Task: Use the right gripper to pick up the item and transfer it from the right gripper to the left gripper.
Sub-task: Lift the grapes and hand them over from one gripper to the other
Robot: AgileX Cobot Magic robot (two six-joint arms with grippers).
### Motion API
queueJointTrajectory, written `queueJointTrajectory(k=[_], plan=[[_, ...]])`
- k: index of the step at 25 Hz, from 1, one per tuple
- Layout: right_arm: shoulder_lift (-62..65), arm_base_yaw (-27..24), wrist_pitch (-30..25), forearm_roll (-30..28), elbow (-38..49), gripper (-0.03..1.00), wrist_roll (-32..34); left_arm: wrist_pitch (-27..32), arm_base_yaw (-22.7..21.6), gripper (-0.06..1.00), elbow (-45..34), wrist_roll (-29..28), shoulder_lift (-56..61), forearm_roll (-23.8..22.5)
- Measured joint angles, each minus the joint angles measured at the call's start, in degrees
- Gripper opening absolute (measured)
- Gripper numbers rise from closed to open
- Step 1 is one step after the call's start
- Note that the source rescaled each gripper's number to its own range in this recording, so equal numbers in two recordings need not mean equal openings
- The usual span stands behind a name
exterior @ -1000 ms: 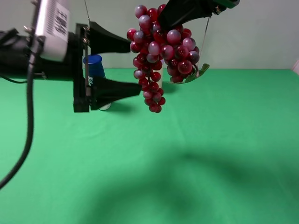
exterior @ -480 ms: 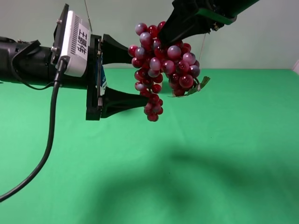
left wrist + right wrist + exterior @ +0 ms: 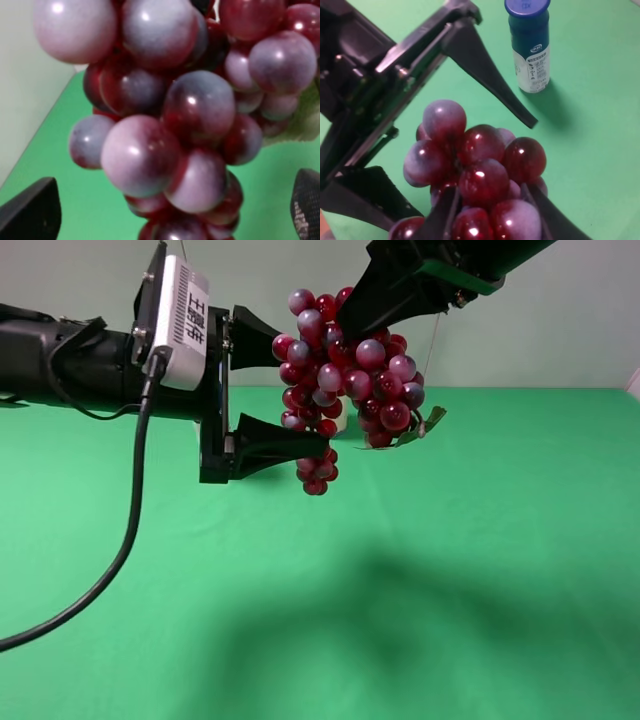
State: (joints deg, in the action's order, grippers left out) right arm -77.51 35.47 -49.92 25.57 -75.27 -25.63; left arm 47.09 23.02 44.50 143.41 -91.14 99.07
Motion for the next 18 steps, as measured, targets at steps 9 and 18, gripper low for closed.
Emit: queueJointTrajectory(k=[9, 18], plan=[[0.0, 0.0, 0.1, 0.0, 0.0, 0.01, 0.0, 0.5, 0.0, 1.00, 0.6, 0.0, -1.1, 0.0], [0.0, 0.0, 0.1, 0.0, 0.0, 0.00, 0.0, 1.0, 0.0, 1.00, 0.7, 0.0, -1.4, 0.0]])
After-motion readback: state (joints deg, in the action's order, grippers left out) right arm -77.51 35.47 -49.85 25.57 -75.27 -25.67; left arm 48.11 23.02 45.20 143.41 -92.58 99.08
